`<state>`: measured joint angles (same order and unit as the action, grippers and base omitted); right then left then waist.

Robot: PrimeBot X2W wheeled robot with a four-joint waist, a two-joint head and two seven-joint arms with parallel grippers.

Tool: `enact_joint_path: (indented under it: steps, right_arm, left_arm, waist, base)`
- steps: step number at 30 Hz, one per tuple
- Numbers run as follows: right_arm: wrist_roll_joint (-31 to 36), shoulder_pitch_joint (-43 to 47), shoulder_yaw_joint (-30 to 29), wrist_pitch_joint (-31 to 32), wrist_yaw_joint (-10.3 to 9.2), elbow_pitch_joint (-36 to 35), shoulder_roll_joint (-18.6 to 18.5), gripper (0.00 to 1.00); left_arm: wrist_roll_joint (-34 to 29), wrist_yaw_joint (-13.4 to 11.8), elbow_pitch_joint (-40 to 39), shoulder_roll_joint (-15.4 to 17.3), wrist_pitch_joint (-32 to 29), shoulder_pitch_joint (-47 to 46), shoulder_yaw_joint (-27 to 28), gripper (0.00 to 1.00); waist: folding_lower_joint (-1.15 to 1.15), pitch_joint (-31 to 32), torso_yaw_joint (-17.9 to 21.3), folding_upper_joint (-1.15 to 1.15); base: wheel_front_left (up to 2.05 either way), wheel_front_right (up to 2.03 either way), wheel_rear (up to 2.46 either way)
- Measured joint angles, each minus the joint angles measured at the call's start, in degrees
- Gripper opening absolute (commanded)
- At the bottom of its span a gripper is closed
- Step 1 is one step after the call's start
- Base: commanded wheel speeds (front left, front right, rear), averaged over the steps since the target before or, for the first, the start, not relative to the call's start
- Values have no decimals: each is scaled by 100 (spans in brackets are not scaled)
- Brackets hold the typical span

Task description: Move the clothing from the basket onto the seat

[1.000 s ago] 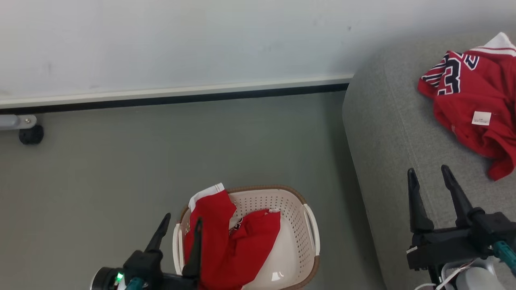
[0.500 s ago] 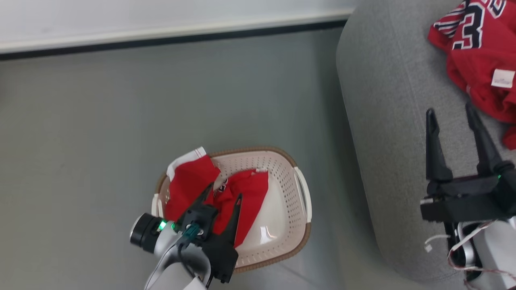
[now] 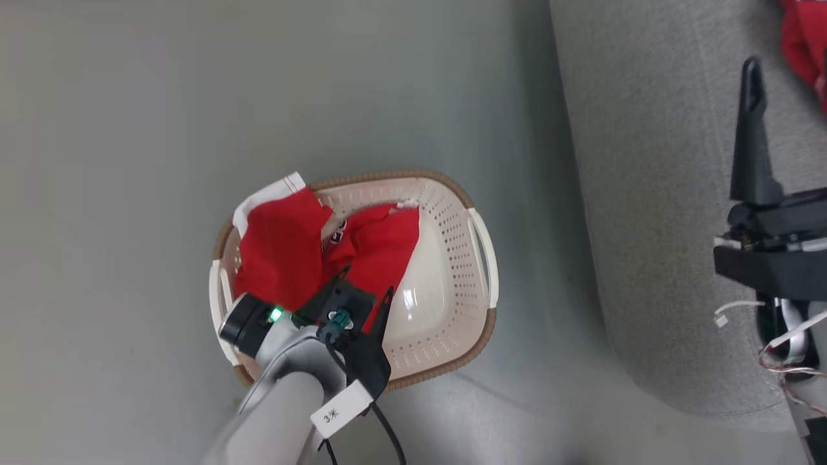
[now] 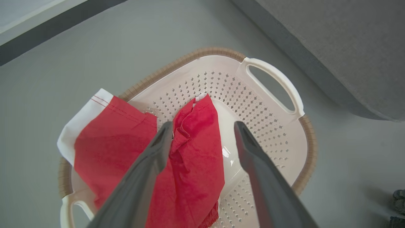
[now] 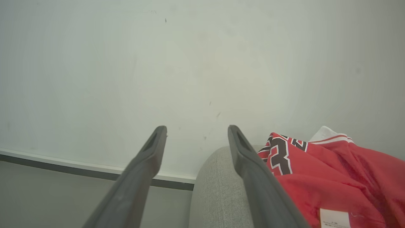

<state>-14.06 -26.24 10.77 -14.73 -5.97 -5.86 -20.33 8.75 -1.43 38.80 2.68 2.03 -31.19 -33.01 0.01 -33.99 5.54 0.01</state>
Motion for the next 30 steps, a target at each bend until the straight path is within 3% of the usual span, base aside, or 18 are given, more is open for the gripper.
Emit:
enact_joint_path:
  steps: [20,30]
  right_arm:
    - [349,-960,82,2,0,-1135,-33,100]
    - [404,-1299,73,2,0,-1373,-3,100]
  left_arm:
    - [229,-165,731,-5,-247,-1321,-436,100]
    - [234,-287,1217,-10,-250,-1951,-261,100]
  waist:
    - [0,-1695,75,0]
    - [-1,-2390,115,0]
  base:
    - [0,0,0]
    - [0,0,0]
